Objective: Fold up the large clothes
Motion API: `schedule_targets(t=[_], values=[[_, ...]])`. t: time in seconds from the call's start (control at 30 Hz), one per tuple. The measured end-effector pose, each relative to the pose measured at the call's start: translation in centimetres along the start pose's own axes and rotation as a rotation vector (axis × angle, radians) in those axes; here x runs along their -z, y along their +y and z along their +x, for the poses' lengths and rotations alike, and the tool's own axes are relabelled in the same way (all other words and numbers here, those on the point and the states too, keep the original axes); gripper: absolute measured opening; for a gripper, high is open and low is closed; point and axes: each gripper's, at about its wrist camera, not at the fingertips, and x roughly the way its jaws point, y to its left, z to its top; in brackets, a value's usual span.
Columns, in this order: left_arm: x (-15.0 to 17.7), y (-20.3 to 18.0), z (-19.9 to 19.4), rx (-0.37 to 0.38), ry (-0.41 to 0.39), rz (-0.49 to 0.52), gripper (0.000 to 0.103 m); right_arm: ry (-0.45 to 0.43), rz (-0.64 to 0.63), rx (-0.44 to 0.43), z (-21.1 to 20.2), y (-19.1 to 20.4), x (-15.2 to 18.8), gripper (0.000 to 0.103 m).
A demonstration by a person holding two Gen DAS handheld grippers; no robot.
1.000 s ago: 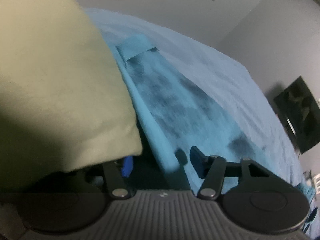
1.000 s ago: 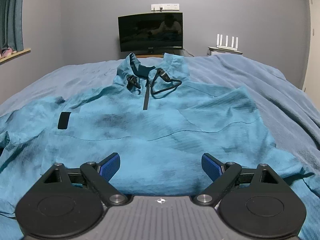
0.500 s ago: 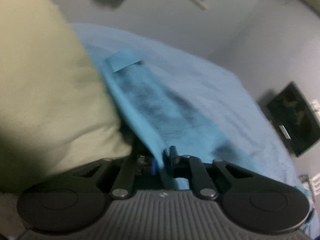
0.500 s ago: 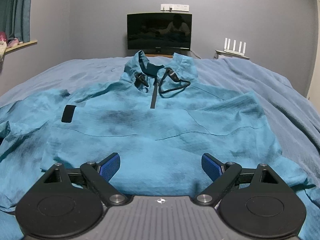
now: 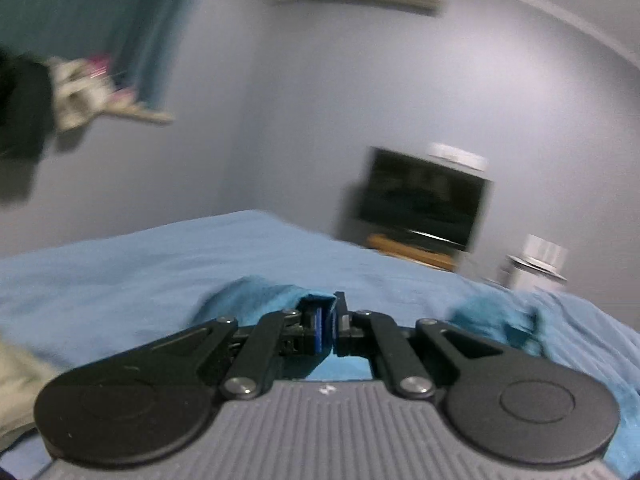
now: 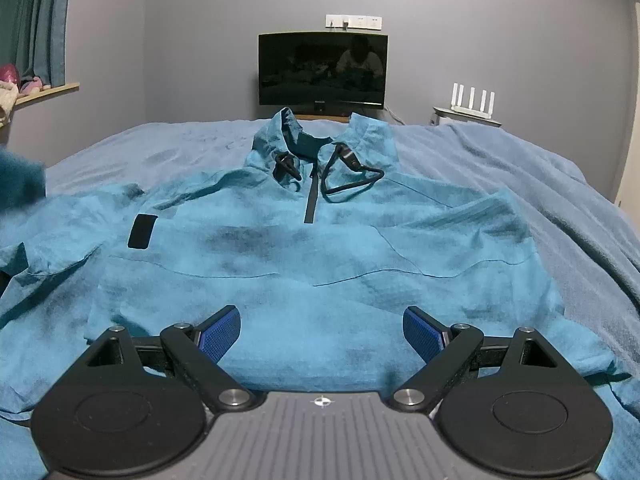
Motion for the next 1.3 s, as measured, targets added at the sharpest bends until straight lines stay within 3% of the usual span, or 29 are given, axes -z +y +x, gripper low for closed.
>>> schedule_targets(t=[0.13,0.33,0.43,0.5,0.6,0.67,0.83,0.93,1.1,1.2,1.3], values=[[1.5,-5.9,-0.4,0.149,0.007,0.15,0.0,0.0,-0.004,0.002,0.0,0.1,0.0,0.09],[5.4,-13.4,-0.9,0.408,0.087,0.281,0.0,0.008,0.001,0.003,0.2,0.1,0.0,0.09],[8.5,-16.8,-0.8,0.48,0.186,0.354,0.0,0.016,0.014,0.007,0.4,-0.1,0.1,0.09],[10.2,-17.8,0.1,0.498,0.303,0.397,0.0,0.021,0.035,0.011,0.4,-0.3,0.2,0.09],[11.6,-18.0,1.6,0.463,0.488,0.368,0.007,0.026,0.069,0.015,0.4,-0.8,0.3,0.09],[11.2,-16.5,1.5,0.432,0.535,0.292,0.015,0.016,0.075,0.011,0.2,-0.9,0.3,0.09],[8.4,-13.2,-1.4,0.424,0.51,0.015,0.072,-0.034,0.0,-0.022,-0.7,0.3,0.2,0.09],[6.2,-11.3,-3.2,0.37,0.431,-0.029,0.074,-0.072,-0.078,-0.032,-1.5,1.5,0.3,0.09],[3.8,-7.6,-3.0,0.195,0.357,-0.045,0.074,-0.131,-0.195,-0.086,-3.6,4.1,-0.7,0.09],[3.5,-5.2,-2.1,0.081,0.366,-0.092,0.074,-0.129,-0.224,-0.172,-4.2,6.0,-2.6,0.09],[3.8,-4.6,-0.4,0.015,0.382,-0.102,0.074,-0.128,-0.258,-0.241,-4.0,8.5,-4.2,0.09]])
